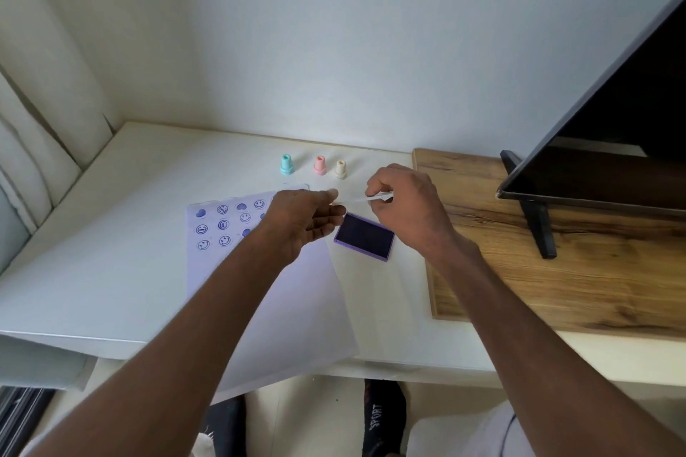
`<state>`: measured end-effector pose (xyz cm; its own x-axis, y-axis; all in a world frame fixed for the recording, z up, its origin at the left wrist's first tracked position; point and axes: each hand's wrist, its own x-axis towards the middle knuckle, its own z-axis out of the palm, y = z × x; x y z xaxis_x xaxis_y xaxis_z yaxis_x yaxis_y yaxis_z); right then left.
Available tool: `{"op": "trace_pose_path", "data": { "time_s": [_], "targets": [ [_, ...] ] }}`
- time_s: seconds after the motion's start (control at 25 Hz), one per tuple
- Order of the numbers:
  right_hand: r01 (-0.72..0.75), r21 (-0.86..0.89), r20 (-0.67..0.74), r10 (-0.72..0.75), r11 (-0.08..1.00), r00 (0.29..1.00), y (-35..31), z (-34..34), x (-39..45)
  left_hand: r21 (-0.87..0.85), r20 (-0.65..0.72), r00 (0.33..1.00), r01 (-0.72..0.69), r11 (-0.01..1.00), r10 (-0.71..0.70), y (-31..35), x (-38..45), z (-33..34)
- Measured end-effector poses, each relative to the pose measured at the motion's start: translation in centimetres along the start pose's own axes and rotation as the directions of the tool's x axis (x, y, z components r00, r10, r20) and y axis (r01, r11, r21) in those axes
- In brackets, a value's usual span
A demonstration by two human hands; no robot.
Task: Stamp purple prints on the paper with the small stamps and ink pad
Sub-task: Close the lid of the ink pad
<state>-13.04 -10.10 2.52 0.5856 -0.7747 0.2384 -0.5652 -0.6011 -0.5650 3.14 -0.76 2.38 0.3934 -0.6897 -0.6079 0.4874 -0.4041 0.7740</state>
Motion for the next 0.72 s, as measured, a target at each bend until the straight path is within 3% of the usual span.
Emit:
{"op": "trace_pose_path", "data": {
  "time_s": [0.16,0.28,0.52,0.72],
  "targets": [
    [-0.126,-0.031,0.239,0.13,0.992,0.962,-0.8,-1.4,-0.7,-0.038,-0.011,0.999,-0.046,0.998,0.045,-0.1,0.4,-0.4],
    [-0.164,-0.061,0.338,0.175,0.985,0.925,-0.9,-1.8,-1.2,0.102,0.008,0.994,-0.113,0.988,0.112,-0.5,0.4,-0.6],
    [-0.095,-0.374,0.336,0.23,0.922,0.913,-0.9,-0.6,-1.5,0.579,0.028,0.923,-0.329,0.746,0.385,-2.3,1.3,-0.1],
    [-0.106,-0.415,0.331,0.258,0.904,0.908,-0.8,0.7,-1.6,0.719,0.068,0.929,-0.299,0.628,0.364,-2.7,1.6,-0.6]
  ]
}}
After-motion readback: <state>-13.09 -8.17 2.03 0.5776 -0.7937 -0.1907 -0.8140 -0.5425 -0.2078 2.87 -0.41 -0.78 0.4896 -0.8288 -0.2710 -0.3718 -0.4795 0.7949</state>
